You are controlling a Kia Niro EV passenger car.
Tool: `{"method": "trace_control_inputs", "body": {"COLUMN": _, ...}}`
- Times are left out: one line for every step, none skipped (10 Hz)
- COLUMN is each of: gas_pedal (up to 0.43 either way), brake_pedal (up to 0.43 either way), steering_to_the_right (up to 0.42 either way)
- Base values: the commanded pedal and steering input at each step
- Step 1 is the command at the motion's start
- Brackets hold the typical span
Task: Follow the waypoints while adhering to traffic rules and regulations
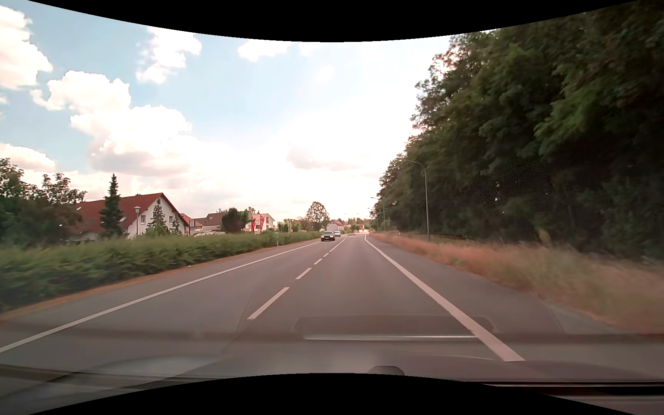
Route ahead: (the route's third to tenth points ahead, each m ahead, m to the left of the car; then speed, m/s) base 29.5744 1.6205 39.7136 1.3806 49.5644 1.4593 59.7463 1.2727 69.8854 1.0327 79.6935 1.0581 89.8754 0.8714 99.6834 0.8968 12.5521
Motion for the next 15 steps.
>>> {"method": "trace_control_inputs", "body": {"gas_pedal": 0.059, "brake_pedal": 0.000, "steering_to_the_right": -0.002}}
{"method": "trace_control_inputs", "body": {"gas_pedal": 0.059, "brake_pedal": 0.000, "steering_to_the_right": -0.002}}
{"method": "trace_control_inputs", "body": {"gas_pedal": 0.059, "brake_pedal": 0.000, "steering_to_the_right": -0.003}}
{"method": "trace_control_inputs", "body": {"gas_pedal": 0.059, "brake_pedal": 0.000, "steering_to_the_right": -0.003}}
{"method": "trace_control_inputs", "body": {"gas_pedal": 0.059, "brake_pedal": 0.000, "steering_to_the_right": -0.003}}
{"method": "trace_control_inputs", "body": {"gas_pedal": 0.059, "brake_pedal": 0.000, "steering_to_the_right": -0.003}}
{"method": "trace_control_inputs", "body": {"gas_pedal": 0.059, "brake_pedal": 0.000, "steering_to_the_right": -0.003}}
{"method": "trace_control_inputs", "body": {"gas_pedal": 0.059, "brake_pedal": 0.000, "steering_to_the_right": -0.003}}
{"method": "trace_control_inputs", "body": {"gas_pedal": 0.059, "brake_pedal": 0.000, "steering_to_the_right": -0.003}}
{"method": "trace_control_inputs", "body": {"gas_pedal": 0.059, "brake_pedal": 0.000, "steering_to_the_right": -0.003}}
{"method": "trace_control_inputs", "body": {"gas_pedal": 0.059, "brake_pedal": 0.000, "steering_to_the_right": -0.003}}
{"method": "trace_control_inputs", "body": {"gas_pedal": 0.059, "brake_pedal": 0.000, "steering_to_the_right": -0.003}}
{"method": "trace_control_inputs", "body": {"gas_pedal": 0.059, "brake_pedal": 0.000, "steering_to_the_right": -0.003}}
{"method": "trace_control_inputs", "body": {"gas_pedal": 0.059, "brake_pedal": 0.000, "steering_to_the_right": -0.003}}
{"method": "trace_control_inputs", "body": {"gas_pedal": 0.059, "brake_pedal": 0.000, "steering_to_the_right": -0.003}}
